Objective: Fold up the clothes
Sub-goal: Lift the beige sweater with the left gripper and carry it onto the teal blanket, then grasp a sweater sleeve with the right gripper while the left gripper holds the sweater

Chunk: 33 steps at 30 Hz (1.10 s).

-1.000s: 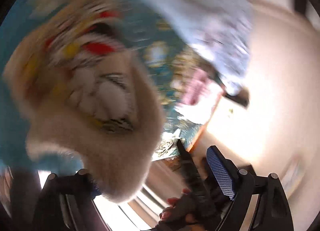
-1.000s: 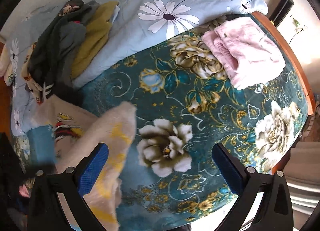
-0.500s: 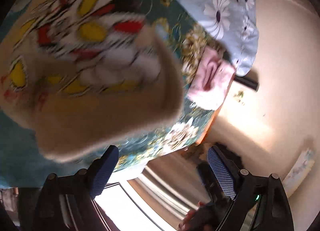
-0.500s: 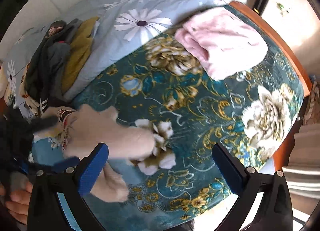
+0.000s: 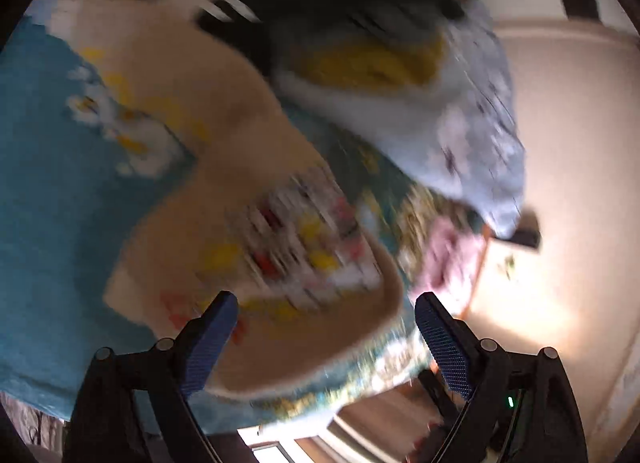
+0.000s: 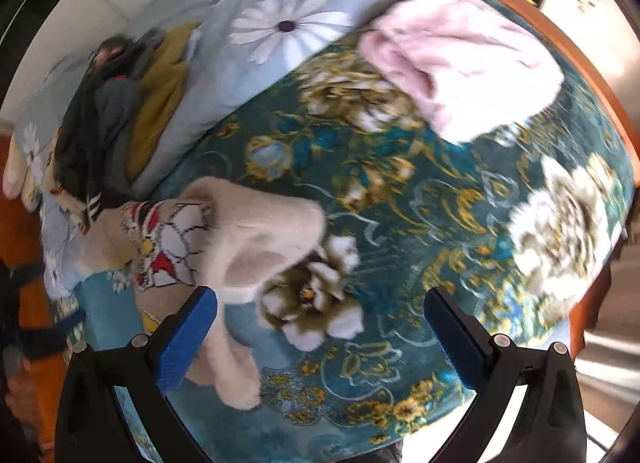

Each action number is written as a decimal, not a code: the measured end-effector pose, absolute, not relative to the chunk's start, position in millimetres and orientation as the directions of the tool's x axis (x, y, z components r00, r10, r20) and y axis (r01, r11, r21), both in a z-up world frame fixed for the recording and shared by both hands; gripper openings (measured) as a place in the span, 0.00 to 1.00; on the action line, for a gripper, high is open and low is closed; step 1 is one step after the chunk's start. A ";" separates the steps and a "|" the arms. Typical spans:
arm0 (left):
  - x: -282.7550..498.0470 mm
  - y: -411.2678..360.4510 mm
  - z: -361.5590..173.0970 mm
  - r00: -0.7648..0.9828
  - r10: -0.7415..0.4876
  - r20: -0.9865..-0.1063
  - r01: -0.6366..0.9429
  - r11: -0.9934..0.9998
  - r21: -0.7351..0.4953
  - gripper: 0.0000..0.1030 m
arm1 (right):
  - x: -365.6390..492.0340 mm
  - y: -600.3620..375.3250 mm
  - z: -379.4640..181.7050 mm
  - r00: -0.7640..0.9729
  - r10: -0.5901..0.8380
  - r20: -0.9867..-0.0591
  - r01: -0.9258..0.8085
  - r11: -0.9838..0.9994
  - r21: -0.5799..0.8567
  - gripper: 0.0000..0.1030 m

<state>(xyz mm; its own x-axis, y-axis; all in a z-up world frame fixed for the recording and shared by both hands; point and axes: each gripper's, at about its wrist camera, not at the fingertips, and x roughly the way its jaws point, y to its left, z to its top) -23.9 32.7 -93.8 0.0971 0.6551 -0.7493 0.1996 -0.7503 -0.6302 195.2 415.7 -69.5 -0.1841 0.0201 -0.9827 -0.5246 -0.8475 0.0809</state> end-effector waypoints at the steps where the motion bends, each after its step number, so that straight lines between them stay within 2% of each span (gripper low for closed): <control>1: -34.9 27.5 -99.1 0.085 0.636 -0.767 0.221 -0.763 -0.608 0.89 | 182.5 410.4 -72.3 -0.175 0.014 -0.985 -0.497 -0.864 0.076 1.00; 11: -116.2 34.0 -169.6 0.111 0.580 -0.807 0.357 -0.781 -0.513 0.89 | 71.2 381.6 -116.8 -0.034 0.060 -0.998 -0.319 -0.947 -0.046 0.99; 17: -137.5 43.2 -209.5 0.199 0.510 -0.837 0.390 -0.825 -0.409 0.89 | 34.5 370.0 -168.9 0.117 0.059 -0.991 -0.259 -0.962 -0.088 0.77; 22: -140.8 42.7 -233.9 0.231 0.475 -0.849 0.425 -0.834 -0.351 0.87 | 27.0 375.3 -190.8 0.176 0.093 -0.980 -0.276 -0.951 -0.140 0.75; 23: -139.4 41.7 -235.4 0.227 0.465 -0.856 0.417 -0.841 -0.346 0.85 | 26.5 378.2 -192.2 0.182 0.097 -0.979 -0.289 -0.946 -0.148 0.75; 24: -137.9 40.6 -236.8 0.224 0.454 -0.862 0.409 -0.847 -0.340 0.78 | 27.5 383.2 -190.9 0.177 0.090 -0.980 -0.318 -0.937 -0.144 0.70; 25: -136.5 39.5 -238.3 0.220 0.444 -0.869 0.400 -0.853 -0.335 0.77 | 28.5 388.3 -189.6 0.173 0.082 -0.982 -0.347 -0.927 -0.139 0.67; 26: -133.9 37.9 -239.1 0.214 0.452 -0.866 0.401 -0.849 -0.344 0.76 | 29.7 393.2 -188.8 0.170 0.074 -0.983 -0.375 -0.917 -0.134 0.67; 27: -131.3 36.3 -239.9 0.207 0.460 -0.863 0.402 -0.845 -0.354 0.71 | 31.6 397.3 -190.7 0.179 0.061 -0.982 -0.395 -0.910 -0.128 0.66; 29: -122.5 30.0 -238.4 0.173 0.498 -0.850 0.420 -0.818 -0.394 0.57 | 35.6 399.4 -196.0 0.208 0.044 -0.977 -0.407 -0.904 -0.128 0.66; 31: -111.5 23.9 -232.8 0.141 0.519 -0.843 0.421 -0.802 -0.424 0.39 | 42.2 393.8 -198.6 0.225 0.027 -0.974 -0.403 -0.907 -0.119 0.60; 33: -100.1 17.5 -226.0 0.110 0.534 -0.838 0.422 -0.789 -0.447 0.29 | 49.1 386.6 -197.5 0.228 0.023 -0.973 -0.397 -0.911 -0.114 0.57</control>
<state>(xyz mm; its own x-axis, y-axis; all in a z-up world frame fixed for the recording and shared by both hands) -100.1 17.5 -226.0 0.1099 0.5341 -0.8383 0.4215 -0.7888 -0.4473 49.1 386.6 -197.5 0.2280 0.0229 -0.9734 -0.3966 -0.9109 -0.1143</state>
